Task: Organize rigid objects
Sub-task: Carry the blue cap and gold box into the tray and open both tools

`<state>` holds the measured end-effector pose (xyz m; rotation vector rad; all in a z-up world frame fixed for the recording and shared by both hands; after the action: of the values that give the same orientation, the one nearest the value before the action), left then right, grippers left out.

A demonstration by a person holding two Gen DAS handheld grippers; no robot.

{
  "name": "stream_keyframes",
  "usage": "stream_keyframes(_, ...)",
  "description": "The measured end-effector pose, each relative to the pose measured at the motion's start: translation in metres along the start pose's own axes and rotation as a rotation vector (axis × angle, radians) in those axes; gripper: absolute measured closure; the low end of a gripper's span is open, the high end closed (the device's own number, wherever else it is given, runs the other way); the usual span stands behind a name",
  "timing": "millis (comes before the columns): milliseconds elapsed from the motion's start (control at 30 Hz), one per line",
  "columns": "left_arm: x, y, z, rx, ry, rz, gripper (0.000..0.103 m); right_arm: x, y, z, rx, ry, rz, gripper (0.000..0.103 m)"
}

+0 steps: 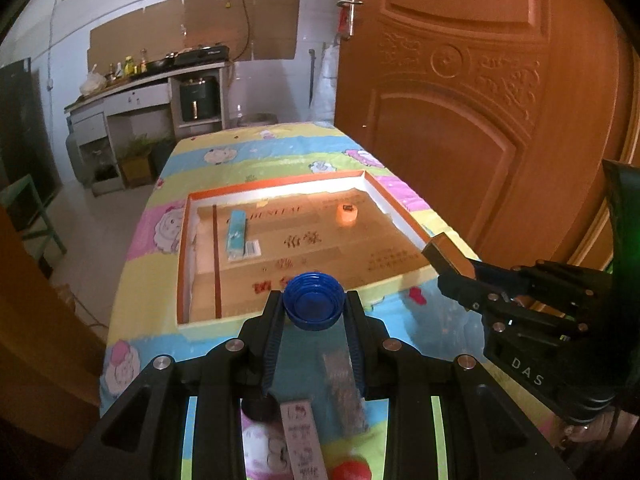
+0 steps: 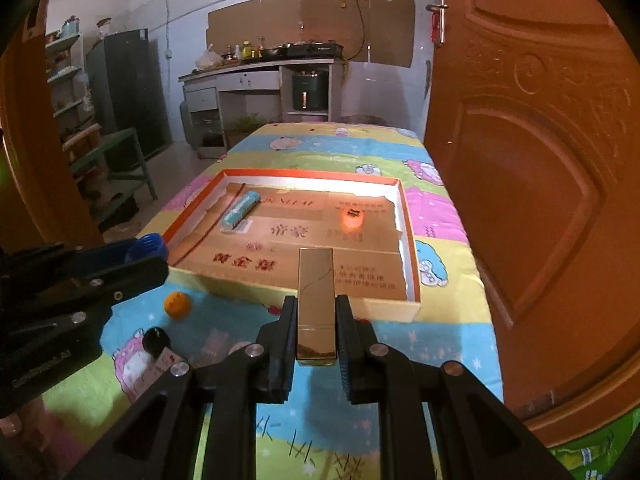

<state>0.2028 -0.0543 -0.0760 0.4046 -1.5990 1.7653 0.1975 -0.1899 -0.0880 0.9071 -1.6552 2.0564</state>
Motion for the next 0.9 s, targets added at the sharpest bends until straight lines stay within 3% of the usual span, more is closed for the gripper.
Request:
stream_keyframes(333,-0.030,-0.037,0.005,-0.038,-0.021,-0.007,0.072,-0.019,-0.028,0.030,-0.017,-0.065,0.011,0.085)
stream_keyframes(900,-0.102,-0.083,-0.012,-0.008,-0.037,-0.092,0.072,-0.066,-0.074,0.063,0.016,-0.069,-0.036,0.085)
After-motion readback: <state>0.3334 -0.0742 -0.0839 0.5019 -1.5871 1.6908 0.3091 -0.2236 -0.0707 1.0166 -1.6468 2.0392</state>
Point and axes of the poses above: each gripper's, at about its wrist camera, not at the fingertips, and x roughly against the way its jaws point, z to its right, y to its underside, the point moved 6 cm from there along -x, roughly the way its jaws point, and after that the axes turned 9 degrees about x, right-handed, at the moved point
